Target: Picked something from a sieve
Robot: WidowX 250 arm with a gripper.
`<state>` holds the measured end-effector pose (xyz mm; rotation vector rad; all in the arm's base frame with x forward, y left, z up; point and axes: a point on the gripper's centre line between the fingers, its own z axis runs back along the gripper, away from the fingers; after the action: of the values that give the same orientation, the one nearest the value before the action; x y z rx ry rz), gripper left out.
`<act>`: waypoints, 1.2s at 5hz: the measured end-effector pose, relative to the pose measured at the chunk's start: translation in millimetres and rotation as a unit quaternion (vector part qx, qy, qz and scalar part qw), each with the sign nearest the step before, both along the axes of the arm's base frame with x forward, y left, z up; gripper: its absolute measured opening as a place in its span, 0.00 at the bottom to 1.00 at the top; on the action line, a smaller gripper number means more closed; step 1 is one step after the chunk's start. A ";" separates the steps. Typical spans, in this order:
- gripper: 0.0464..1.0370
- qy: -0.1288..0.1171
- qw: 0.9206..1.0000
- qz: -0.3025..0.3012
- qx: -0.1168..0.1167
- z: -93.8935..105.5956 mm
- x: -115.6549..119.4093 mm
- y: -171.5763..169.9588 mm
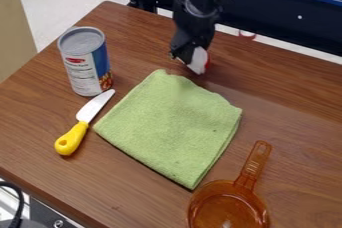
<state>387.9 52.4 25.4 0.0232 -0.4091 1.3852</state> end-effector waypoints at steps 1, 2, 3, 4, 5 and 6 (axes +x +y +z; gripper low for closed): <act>0.59 0.029 1.000 -0.001 -0.010 0.0 1.0 3.7; 0.87 0.038 0.999 0.003 -0.010 0.1 -1.3 7.3; 0.96 0.038 0.999 0.018 0.007 1.0 -2.2 9.7; 0.96 0.033 0.999 0.018 0.013 5.5 -2.3 10.5; 0.96 0.001 0.999 0.019 0.029 30.6 -2.9 7.4; 0.96 -0.004 0.998 -0.032 0.049 45.2 -7.3 -8.1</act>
<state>380.6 44.3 70.6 0.0839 -0.4794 1.3026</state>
